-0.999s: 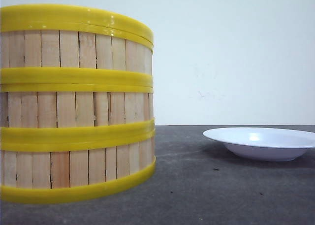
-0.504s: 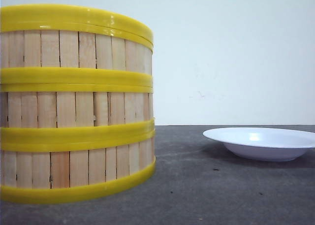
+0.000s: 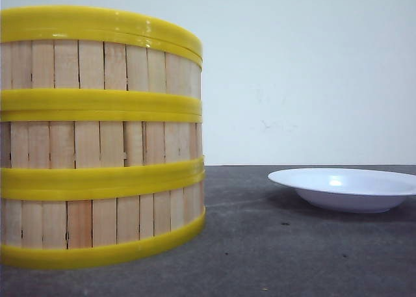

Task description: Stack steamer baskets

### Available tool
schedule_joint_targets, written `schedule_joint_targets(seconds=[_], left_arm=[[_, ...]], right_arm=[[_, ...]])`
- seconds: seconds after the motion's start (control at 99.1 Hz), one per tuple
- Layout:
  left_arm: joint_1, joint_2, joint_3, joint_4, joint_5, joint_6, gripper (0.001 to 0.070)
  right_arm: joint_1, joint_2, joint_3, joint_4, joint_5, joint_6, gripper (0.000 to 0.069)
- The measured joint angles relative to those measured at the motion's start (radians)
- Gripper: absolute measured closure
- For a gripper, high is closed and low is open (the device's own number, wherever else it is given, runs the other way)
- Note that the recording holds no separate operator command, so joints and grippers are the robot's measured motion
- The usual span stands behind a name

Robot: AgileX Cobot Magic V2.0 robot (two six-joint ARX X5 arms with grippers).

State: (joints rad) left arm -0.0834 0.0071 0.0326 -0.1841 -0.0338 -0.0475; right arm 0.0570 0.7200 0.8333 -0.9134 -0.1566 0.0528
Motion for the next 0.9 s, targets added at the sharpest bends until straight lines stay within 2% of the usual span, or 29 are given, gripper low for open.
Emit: schedule_joint_targets(seconds=[0.666,0.787,0.898], left_arm=[[0.0,0.0,0.0,0.0,0.006,0.002,0.0695],[0.0,0.0,0.0,0.0,0.006,0.002,0.0695],[0.0,0.0,0.0,0.0,0.006,0.002,0.0695]], right_arm=[[0.0,-0.001,-0.001,0.098,0.0,0.0,0.0671],[0.0,-0.071,-0.064,0.23,0.023,-0.008,0.0671],[0.0,-0.222,-0.229,0.465,0.026,-0.017,0.0671]])
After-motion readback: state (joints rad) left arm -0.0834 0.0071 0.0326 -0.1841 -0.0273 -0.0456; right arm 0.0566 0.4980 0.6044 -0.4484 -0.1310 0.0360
